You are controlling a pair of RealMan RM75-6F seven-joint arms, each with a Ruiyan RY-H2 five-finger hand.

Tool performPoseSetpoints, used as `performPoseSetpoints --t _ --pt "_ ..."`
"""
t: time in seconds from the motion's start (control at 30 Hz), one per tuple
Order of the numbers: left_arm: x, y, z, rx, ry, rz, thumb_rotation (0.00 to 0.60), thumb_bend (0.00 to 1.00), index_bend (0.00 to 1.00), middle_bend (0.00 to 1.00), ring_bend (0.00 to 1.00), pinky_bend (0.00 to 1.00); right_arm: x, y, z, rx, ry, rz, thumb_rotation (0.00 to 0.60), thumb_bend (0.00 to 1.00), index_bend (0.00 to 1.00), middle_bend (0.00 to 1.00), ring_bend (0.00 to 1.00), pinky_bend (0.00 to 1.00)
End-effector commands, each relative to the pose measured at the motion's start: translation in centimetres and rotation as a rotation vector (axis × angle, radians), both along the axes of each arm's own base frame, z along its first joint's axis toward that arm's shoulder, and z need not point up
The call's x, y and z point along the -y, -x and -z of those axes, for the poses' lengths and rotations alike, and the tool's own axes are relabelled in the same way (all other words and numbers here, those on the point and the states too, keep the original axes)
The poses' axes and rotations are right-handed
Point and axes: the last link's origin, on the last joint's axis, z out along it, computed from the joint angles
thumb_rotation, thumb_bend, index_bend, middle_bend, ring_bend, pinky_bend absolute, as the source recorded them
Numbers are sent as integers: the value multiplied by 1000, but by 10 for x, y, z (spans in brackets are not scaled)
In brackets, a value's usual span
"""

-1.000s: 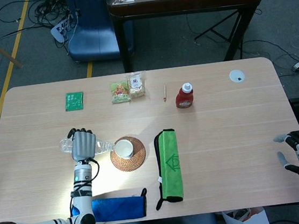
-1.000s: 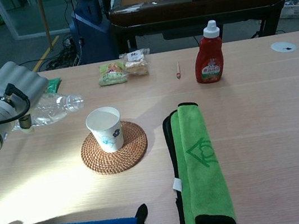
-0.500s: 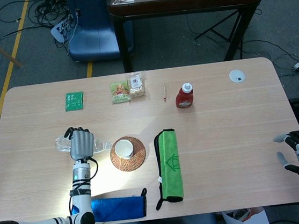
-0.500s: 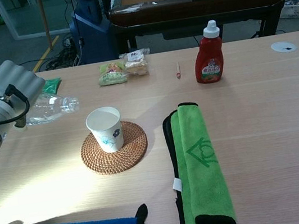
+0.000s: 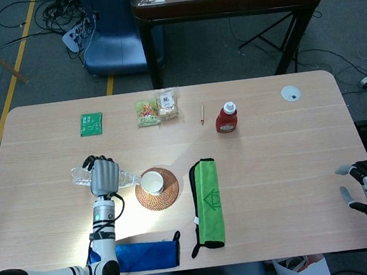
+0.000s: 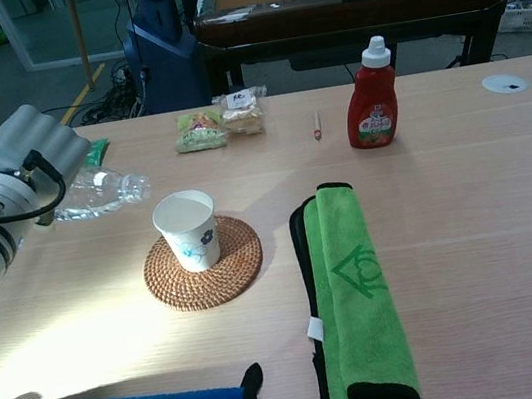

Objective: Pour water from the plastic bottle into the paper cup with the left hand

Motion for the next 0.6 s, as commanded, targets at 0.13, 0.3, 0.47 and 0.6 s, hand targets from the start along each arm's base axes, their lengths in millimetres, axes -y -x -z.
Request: performPoseSetpoints --t 0.13,0.3,0.47,0.6 --pt "1 -5 2 -9 1 10 600 47 682 755 510 465 0 0 0 1 0 0 600 447 391 405 288 257" --pt "2 -6 4 -23 3 12 600 47 682 756 510 465 -1 0 0 0 -1 -1 600 447 391 405 288 257" --pt "2 -6 4 -36 -4 9 600 47 682 757 509 466 -1 0 -1 2 1 -2 600 447 391 405 288 257" --pt "3 -8 5 -45 -1 18 600 47 683 757 510 467 -1 0 -1 1 0 0 600 447 390 405 288 257"
